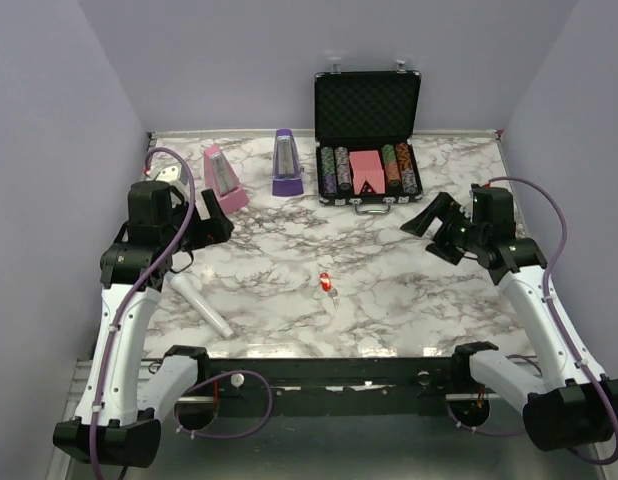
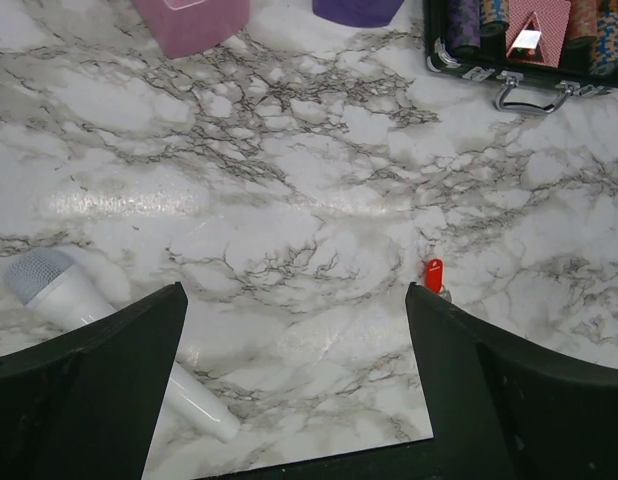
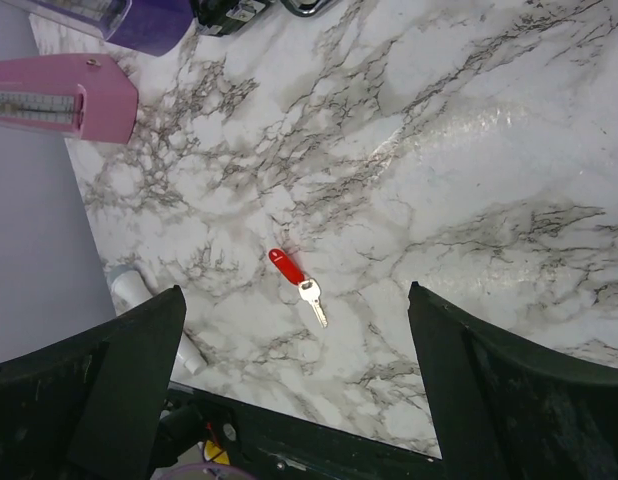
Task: Remove the keys from the keyring
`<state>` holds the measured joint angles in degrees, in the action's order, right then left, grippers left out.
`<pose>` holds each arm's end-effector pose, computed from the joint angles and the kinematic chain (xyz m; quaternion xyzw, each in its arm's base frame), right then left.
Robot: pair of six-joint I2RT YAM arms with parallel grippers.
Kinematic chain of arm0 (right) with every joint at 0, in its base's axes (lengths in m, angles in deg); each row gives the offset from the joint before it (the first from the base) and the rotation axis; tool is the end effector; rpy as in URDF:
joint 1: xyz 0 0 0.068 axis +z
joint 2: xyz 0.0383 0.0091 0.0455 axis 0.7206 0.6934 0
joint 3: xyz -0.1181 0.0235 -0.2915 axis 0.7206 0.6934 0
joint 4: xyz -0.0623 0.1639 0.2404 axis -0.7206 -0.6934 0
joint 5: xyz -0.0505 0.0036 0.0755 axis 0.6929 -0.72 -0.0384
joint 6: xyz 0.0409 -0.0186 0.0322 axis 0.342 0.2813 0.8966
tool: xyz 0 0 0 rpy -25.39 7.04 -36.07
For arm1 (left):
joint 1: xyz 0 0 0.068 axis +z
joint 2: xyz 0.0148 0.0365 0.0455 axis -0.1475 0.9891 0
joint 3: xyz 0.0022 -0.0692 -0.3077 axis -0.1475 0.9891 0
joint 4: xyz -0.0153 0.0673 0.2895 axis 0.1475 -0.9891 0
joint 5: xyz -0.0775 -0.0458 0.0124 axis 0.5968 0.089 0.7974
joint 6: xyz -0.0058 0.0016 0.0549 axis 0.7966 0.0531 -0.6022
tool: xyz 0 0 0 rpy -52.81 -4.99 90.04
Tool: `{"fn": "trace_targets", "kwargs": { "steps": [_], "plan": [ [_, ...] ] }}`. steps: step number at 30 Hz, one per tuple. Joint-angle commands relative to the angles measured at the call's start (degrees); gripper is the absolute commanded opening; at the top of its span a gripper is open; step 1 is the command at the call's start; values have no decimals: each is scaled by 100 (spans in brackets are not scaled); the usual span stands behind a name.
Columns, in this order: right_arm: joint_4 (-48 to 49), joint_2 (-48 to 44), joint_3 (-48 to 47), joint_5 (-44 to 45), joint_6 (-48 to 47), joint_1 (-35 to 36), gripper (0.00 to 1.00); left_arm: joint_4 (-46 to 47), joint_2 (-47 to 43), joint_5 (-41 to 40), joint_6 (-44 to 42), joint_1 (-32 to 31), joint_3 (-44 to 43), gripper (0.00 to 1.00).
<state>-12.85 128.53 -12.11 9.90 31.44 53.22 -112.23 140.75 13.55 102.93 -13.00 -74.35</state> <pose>0.2201 0.0380 0.3369 0.2191 0.8774 0.2881 0.3150 0.1838 -0.0209 0.4127 -0.0962 0.8824 -0.1784 0.4247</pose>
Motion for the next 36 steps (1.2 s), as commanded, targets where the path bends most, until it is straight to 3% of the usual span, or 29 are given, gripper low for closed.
{"fn": "trace_targets", "kwargs": {
  "steps": [1, 5, 12, 15, 19, 22, 29, 36],
  "plan": [
    [-14, -241, 61, -181, -27, 44, 100, -561, 127, -437, 287, 29, -458, 99],
    [12, -302, 78, -181, -36, 97, 100, -660, 312, 114, 480, 38, -451, 99],
    [-5, -443, 114, -102, -106, 185, 100, 306, 154, 1503, 770, 56, 146, 99],
    [-49, -531, 123, -41, -150, 203, 100, 421, 215, 1417, 1096, 65, 209, 99],
    [-58, -610, 140, 56, -194, 220, 100, 396, 470, 1654, 816, -76, 112, 99],
    [-32, -619, 140, 12, -211, 220, 100, 264, 707, 1725, 420, -400, 6, 99],
    [267, -645, 166, -593, -247, 220, 100, 324, 1418, 1557, -441, -1823, -196, 99],
    [460, -671, 263, -1288, -282, 220, 100, 711, 2139, 1478, -925, -2431, -398, 99]
  ]
}}
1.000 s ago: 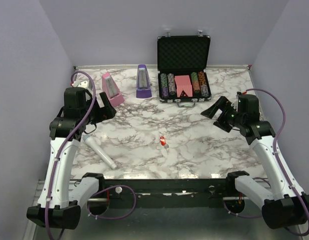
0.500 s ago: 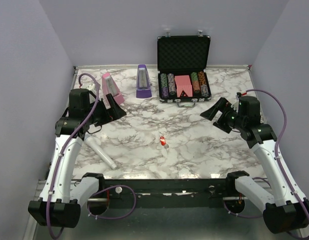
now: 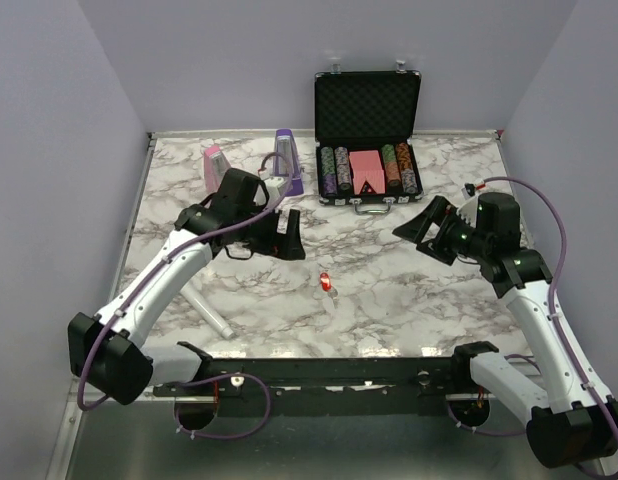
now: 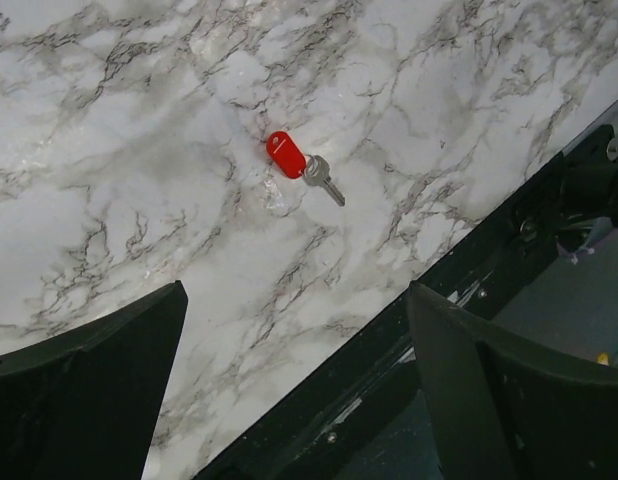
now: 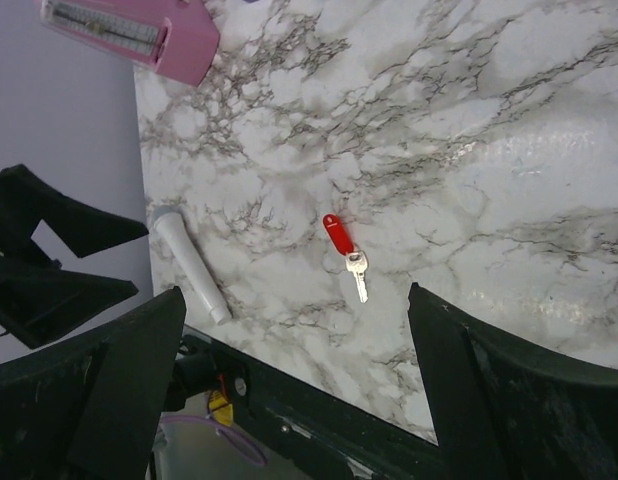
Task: Remove the keys from the keyring
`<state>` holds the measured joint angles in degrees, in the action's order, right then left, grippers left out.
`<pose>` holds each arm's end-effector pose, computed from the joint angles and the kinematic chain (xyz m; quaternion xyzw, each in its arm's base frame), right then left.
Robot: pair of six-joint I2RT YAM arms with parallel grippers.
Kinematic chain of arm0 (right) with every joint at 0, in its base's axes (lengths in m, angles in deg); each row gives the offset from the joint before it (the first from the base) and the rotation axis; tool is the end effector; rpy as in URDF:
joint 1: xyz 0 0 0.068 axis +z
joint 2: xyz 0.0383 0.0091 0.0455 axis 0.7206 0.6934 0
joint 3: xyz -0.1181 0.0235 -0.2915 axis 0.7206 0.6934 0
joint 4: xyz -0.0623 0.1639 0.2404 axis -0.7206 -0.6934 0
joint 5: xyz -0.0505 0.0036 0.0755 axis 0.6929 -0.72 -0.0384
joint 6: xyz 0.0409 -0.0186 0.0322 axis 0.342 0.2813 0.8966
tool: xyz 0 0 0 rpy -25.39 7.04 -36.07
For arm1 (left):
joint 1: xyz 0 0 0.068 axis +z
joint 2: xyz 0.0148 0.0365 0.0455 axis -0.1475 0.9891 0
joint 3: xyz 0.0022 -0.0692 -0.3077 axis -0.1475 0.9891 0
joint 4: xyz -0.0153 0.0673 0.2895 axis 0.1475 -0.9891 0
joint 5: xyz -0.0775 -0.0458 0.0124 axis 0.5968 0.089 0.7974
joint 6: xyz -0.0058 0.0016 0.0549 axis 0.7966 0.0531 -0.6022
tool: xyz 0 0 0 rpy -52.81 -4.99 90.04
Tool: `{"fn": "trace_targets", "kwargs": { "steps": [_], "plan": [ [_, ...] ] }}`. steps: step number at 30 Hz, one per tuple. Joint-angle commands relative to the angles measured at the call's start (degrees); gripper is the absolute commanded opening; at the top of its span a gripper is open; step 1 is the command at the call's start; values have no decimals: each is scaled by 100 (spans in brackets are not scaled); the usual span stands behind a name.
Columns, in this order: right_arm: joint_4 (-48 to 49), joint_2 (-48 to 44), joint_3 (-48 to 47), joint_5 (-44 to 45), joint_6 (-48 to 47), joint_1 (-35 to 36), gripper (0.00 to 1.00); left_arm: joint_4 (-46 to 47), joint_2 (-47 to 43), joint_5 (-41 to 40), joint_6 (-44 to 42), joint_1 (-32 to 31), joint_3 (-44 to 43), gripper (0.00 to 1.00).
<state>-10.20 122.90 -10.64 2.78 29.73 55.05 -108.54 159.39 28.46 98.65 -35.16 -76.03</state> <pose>0.1970 0.0461 0.3513 0.1476 0.8597 0.3544 0.3369 0.2406 -0.1384 0.3613 0.1462 0.9063 -0.3149 0.2408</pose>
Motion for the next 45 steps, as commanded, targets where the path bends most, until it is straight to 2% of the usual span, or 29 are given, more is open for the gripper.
{"fn": "trace_targets", "kwargs": {
  "steps": [1, 6, 14, 21, 30, 45],
  "plan": [
    [187, -117, 134, -576, -103, 37, 100, 403, 406, 101, -558, -215, -256, 99],
    [12, -213, 91, -638, -234, 28, 100, 693, 1188, 550, -787, -268, -362, 99],
    [-524, -477, -68, -515, -638, 37, 100, 650, 2323, 1051, -1173, -312, -959, 99],
    [-806, -521, -182, -427, -797, 28, 100, 193, 3290, 1280, -1745, -321, -1513, 94],
    [-885, -495, -182, -497, -841, 37, 100, 412, 3791, 1543, -1745, -391, -1399, 92],
    [-911, -407, -77, -637, -823, 37, 100, 834, 4310, 1982, -1649, -611, -968, 81]
  ]
}}
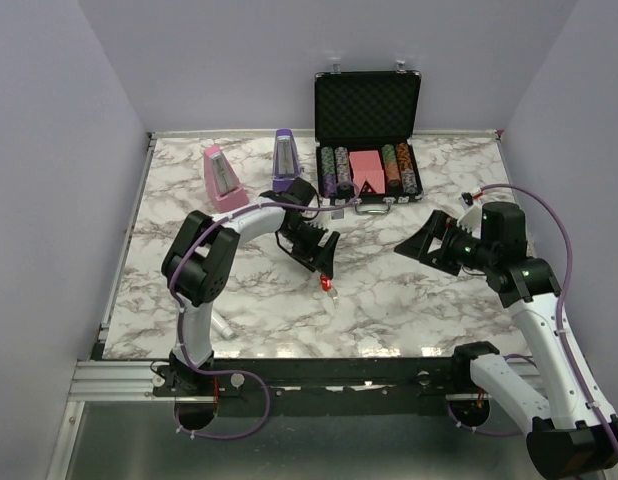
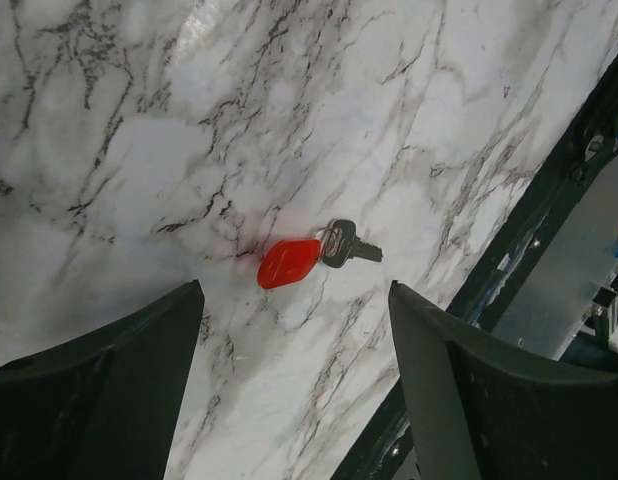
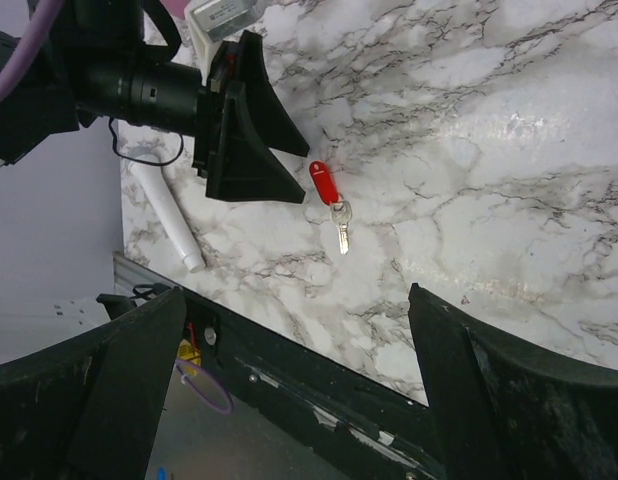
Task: Remove the keys from the keyring
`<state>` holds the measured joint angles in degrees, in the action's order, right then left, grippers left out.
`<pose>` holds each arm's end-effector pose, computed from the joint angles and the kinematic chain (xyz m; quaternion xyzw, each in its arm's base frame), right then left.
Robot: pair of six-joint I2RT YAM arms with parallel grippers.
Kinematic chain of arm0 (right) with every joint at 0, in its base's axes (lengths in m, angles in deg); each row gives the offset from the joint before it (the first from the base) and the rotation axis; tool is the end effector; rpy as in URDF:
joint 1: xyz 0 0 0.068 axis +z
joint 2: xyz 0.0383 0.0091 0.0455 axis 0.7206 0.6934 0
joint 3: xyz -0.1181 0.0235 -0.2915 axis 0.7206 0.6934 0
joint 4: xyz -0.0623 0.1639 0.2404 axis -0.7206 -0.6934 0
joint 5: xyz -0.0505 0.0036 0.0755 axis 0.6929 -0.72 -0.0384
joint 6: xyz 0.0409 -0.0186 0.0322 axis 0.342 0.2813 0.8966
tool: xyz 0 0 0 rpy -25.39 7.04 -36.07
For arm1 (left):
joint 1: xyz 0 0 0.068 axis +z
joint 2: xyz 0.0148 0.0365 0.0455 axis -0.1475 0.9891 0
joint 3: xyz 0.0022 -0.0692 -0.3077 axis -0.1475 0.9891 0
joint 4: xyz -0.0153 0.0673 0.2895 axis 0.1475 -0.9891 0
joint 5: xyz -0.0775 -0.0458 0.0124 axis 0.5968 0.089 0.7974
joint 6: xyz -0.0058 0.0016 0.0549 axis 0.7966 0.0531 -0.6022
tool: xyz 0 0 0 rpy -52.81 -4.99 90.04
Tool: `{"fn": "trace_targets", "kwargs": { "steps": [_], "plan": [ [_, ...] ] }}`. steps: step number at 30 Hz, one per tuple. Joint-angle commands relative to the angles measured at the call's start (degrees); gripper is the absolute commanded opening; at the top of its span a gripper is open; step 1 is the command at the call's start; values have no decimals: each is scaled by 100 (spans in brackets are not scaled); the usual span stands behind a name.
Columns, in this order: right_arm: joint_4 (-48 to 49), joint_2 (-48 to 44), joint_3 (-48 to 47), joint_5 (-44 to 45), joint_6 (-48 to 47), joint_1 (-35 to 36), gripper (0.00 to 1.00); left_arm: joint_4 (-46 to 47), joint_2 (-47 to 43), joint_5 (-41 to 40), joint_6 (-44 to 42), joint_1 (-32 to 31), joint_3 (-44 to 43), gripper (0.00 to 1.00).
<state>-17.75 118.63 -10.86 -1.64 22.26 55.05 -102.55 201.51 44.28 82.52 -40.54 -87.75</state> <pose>0.1697 0.0444 0.3545 0.0807 0.8740 0.3558 0.3209 0.3571 -0.2524 0.1867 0.2921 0.8825 -0.3674 0.0302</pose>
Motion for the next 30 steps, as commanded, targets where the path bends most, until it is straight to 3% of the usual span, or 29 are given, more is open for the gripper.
{"fn": "trace_targets", "kwargs": {
  "steps": [1, 21, 30],
  "plan": [
    [-157, 28, -55, -205, -76, 37, 100, 296, 124, 470, -18, -82, 264, 80],
    [-386, 37, -99, -293, -304, 37, 100, 517, 353, 322, 158, -214, 353, 62],
    [-465, -7, -64, -258, -339, 28, 100, 552, 397, 330, 184, -214, 441, 49]
  ]
}}
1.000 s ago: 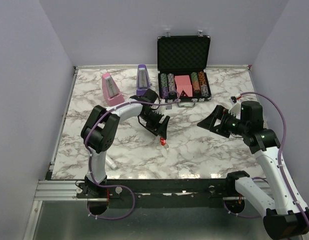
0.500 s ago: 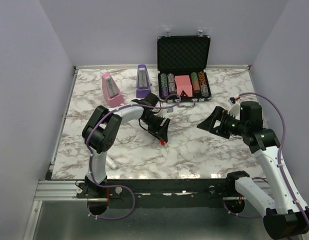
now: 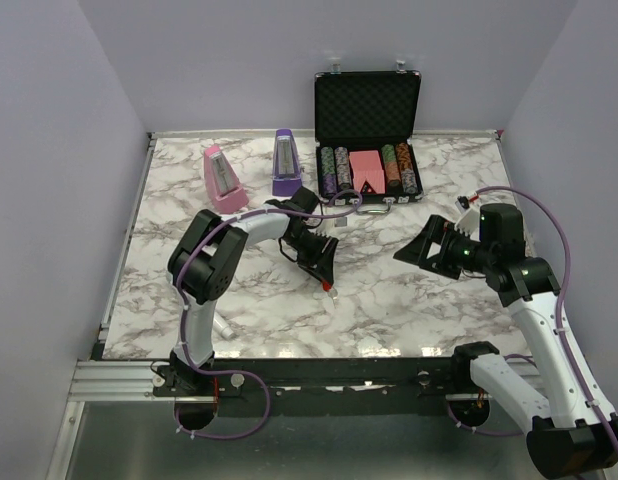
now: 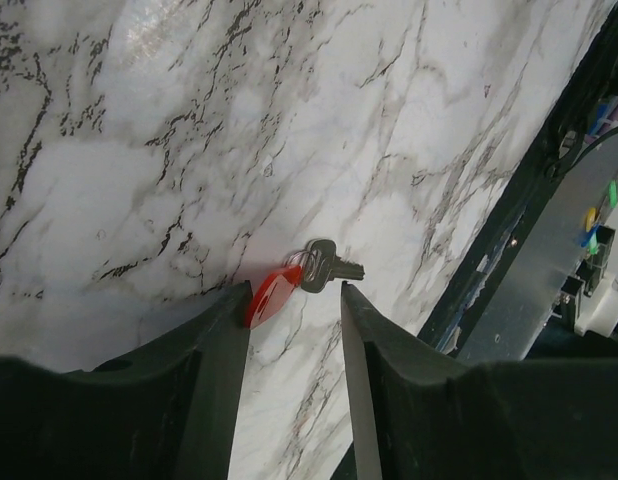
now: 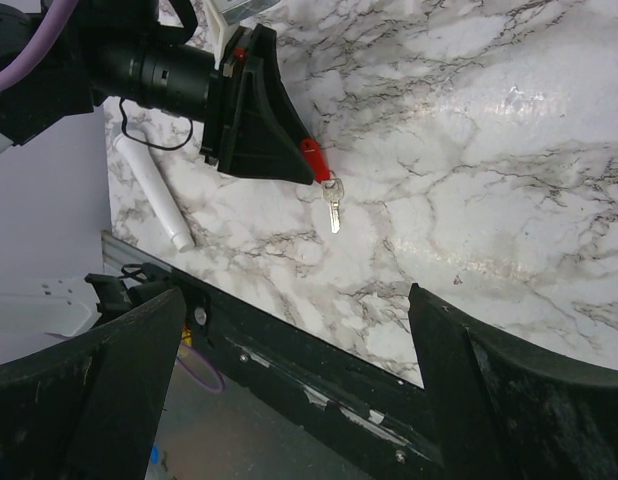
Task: Remove the keys from the keyring
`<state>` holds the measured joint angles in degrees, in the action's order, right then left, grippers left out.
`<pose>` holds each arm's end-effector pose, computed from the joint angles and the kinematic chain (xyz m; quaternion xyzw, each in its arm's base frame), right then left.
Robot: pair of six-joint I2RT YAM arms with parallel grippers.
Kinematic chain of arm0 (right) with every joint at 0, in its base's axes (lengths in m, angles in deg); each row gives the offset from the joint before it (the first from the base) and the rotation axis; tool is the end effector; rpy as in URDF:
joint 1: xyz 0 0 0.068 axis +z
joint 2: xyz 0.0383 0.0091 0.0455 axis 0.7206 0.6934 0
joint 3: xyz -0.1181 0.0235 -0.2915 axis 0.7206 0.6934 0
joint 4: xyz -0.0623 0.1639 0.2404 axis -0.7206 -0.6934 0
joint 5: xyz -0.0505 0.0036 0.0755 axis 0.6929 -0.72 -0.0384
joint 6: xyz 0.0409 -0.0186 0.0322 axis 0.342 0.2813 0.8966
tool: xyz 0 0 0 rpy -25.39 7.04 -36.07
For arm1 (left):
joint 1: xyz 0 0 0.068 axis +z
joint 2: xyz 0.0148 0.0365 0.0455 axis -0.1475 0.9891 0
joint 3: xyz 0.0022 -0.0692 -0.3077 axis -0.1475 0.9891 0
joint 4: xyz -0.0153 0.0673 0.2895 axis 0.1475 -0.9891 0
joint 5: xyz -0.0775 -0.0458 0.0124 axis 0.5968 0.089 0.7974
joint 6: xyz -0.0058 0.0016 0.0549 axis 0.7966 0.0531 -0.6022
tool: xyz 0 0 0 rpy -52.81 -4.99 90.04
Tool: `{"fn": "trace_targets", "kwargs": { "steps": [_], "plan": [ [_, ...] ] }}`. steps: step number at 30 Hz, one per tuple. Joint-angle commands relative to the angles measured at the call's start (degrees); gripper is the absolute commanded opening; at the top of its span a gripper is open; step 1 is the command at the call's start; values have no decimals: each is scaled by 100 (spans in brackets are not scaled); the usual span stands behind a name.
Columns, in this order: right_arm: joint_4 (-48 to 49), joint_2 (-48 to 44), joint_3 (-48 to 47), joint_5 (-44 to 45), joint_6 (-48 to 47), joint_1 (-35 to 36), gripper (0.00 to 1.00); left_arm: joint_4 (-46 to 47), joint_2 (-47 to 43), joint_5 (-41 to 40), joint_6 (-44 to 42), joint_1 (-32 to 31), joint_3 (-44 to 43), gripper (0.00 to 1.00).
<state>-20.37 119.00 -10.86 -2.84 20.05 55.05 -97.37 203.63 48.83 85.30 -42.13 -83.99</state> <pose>0.1677 0.0448 0.3499 0.0669 0.8835 0.3525 0.3011 0.3452 -0.2617 0.1568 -0.2824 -0.8716 0.4007 0.0031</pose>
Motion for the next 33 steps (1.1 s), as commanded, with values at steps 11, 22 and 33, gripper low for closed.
{"fn": "trace_targets", "kwargs": {
  "steps": [11, 22, 33],
  "plan": [
    [-220, 44, -90, -181, -224, 28, 100, 69, 212, -133, -5, -54, 47, 26],
    [-54, 62, -55, -260, -172, 28, 100, -1, -245, -80, 188, -72, -5, 0],
    [1404, 422, -239, -875, 864, 37, 100, -493, -1150, -116, 1241, -116, -497, 0]
  ]
}}
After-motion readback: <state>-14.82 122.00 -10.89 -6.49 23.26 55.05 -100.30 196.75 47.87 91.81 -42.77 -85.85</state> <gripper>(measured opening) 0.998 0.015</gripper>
